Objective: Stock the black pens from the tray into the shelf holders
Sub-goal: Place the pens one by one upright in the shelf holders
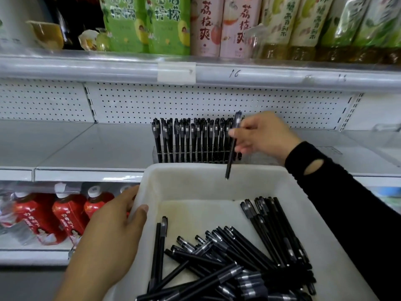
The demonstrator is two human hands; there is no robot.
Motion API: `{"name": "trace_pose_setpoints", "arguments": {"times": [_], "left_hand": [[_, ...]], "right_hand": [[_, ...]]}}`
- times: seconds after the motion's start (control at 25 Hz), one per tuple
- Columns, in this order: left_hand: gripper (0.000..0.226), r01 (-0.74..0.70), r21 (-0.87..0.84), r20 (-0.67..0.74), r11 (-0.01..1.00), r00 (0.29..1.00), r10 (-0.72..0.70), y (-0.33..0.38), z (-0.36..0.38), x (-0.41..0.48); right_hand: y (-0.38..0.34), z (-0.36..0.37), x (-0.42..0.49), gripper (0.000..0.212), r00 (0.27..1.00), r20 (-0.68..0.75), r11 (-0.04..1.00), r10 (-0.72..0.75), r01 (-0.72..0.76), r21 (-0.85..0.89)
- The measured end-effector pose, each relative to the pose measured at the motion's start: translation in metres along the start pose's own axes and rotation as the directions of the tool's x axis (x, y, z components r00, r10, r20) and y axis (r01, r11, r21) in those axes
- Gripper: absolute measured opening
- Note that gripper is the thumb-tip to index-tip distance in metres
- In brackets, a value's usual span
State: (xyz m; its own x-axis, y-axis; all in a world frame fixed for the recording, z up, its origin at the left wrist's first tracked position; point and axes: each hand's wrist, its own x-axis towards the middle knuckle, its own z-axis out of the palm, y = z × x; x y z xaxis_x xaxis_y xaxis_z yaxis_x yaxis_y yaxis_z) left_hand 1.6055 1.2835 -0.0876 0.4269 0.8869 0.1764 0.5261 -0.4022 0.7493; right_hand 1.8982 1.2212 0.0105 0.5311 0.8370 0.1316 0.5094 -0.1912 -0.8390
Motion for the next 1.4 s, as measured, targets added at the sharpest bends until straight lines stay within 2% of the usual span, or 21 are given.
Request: {"name": "trace_pose_setpoints", "arguments": {"times": [0.08,0.16,0.28,0.4,0.52,0.92,1.0,1.2,1.4], "left_hand": [[0.038,-0.007,0.005,-0.004,1.000,1.000,0.007,0.002,-0.001,-0.001],[0.038,-0.006,0.007,-0.009,1.000,1.000,0.006,0.002,0.000,-0.001],[0.037,-0.002,0.004,-0.007,1.000,1.000,0.002,0.002,0.000,0.000],[0.037,-0.015,0.012,-0.009,1.000,1.000,0.015,0.002,-0.001,-0.001],[0.037,-0.009,0.013,-0.010,1.000,1.000,0.009,0.002,0.000,-0.001],[0.037,-0.001,0.003,0.001,1.000,1.000,0.001,0.003,0.001,0.000],[0.037,0.003,0.004,0.003,1.000,1.000,-0.003,0.002,0.000,0.001],[0.038,-0.011,0.020,0.011,1.000,1.000,0.011,0.003,0.000,0.001],[0.036,0.000,0.012,0.015,1.000,1.000,0.000,0.003,0.000,0.001]], "right_hand": [[0.006,-0.005,0.018,0.014,0.984,-0.177,0.998,-0.013,0.024,0.058],[0.014,-0.007,0.038,0.021,0.948,-0.317,0.999,-0.037,0.044,0.016],[0.032,-0.003,0.066,0.022,0.904,-0.422,0.994,-0.070,0.029,-0.102],[0.053,0.006,0.084,0.029,0.895,-0.436,0.980,-0.098,0.011,-0.199],[0.067,0.012,0.091,0.023,0.892,-0.430,0.947,-0.140,-0.005,-0.321],[0.073,0.011,0.106,0.022,0.915,-0.339,0.866,-0.218,0.020,-0.500],[0.080,0.013,0.108,0.024,0.932,-0.314,0.856,-0.181,-0.008,-0.516],[0.093,0.018,0.113,0.029,0.968,-0.250,0.772,0.015,-0.170,-0.612],[0.090,0.020,0.112,0.033,0.976,-0.167,0.731,0.142,-0.217,-0.647]]}}
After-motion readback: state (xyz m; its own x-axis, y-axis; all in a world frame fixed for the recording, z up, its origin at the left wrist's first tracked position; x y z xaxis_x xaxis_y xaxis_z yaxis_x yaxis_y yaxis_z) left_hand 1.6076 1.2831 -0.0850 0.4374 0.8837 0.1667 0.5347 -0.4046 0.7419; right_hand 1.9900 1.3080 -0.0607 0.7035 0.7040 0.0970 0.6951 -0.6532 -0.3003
